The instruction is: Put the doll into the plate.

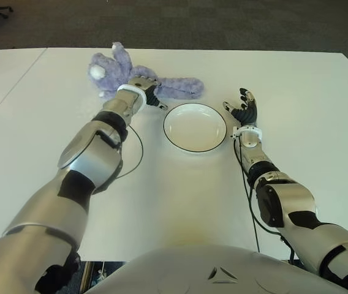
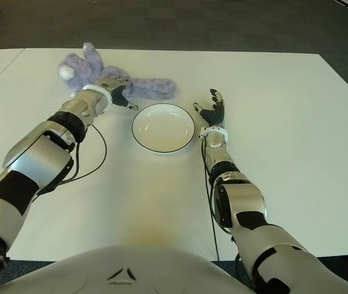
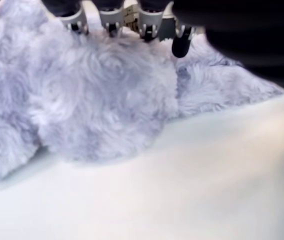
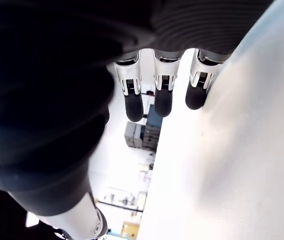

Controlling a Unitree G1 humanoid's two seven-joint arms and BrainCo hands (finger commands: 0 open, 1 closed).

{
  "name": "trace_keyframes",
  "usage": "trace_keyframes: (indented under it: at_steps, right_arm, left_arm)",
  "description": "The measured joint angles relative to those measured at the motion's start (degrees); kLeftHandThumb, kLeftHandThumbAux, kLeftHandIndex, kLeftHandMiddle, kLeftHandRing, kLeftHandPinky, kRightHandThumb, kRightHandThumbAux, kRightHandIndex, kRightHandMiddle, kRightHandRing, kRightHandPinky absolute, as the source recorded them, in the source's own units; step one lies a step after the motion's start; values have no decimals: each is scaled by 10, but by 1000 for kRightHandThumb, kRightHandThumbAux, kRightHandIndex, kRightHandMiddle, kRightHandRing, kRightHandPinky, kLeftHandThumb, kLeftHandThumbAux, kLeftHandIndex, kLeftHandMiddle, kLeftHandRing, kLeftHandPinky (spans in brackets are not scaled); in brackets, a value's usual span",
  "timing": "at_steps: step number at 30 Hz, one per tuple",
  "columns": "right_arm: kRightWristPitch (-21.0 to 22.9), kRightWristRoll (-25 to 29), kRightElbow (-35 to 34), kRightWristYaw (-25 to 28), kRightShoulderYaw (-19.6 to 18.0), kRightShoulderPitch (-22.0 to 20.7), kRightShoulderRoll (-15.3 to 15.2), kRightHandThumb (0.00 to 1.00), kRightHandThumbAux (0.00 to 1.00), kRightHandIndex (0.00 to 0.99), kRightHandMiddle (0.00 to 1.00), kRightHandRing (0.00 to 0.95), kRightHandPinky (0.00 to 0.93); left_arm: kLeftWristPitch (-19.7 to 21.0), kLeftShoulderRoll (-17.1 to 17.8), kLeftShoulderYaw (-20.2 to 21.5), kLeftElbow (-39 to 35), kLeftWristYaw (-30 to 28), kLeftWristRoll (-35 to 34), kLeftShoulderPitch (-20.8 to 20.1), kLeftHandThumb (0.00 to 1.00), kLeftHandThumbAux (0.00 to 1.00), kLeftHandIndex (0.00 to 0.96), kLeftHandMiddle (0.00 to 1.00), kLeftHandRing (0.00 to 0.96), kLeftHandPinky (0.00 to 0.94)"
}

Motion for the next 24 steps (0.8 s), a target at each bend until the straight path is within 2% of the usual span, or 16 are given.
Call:
trace_keyframes:
  at_steps: [2, 7, 14, 19, 24]
  right_arm:
    - [0, 0, -1, 0, 0, 0, 0, 330, 872, 168, 132, 109, 124]
    - [-1, 0, -3, -2, 0, -1, 0, 362, 865, 176, 135, 114, 133]
    - [-2, 0, -5, -4, 0, -1, 1, 367, 861, 171, 128, 102, 109]
    - [-2, 0, -6, -4, 0, -2, 3, 356, 864, 167, 127, 103, 121]
    - [-3, 0, -10, -4, 1, -5, 2, 354, 868, 166, 132, 110, 131]
  left_arm:
    - [-11, 6, -4, -3, -23, 0, -8, 0, 235, 0, 0, 0, 0]
    - [-50, 27, -9, -22, -81, -4, -22, 0, 265, 0, 0, 0, 0]
    - [-132, 86, -1, -71, -174, -35, -25, 0, 302, 0, 0, 0, 0]
    - [-181, 157, 14, -165, -248, -73, 4, 3, 315, 0, 0, 0, 0]
    - [-187, 229, 38, -297, -308, -124, 58, 19, 293, 0, 0, 0, 0]
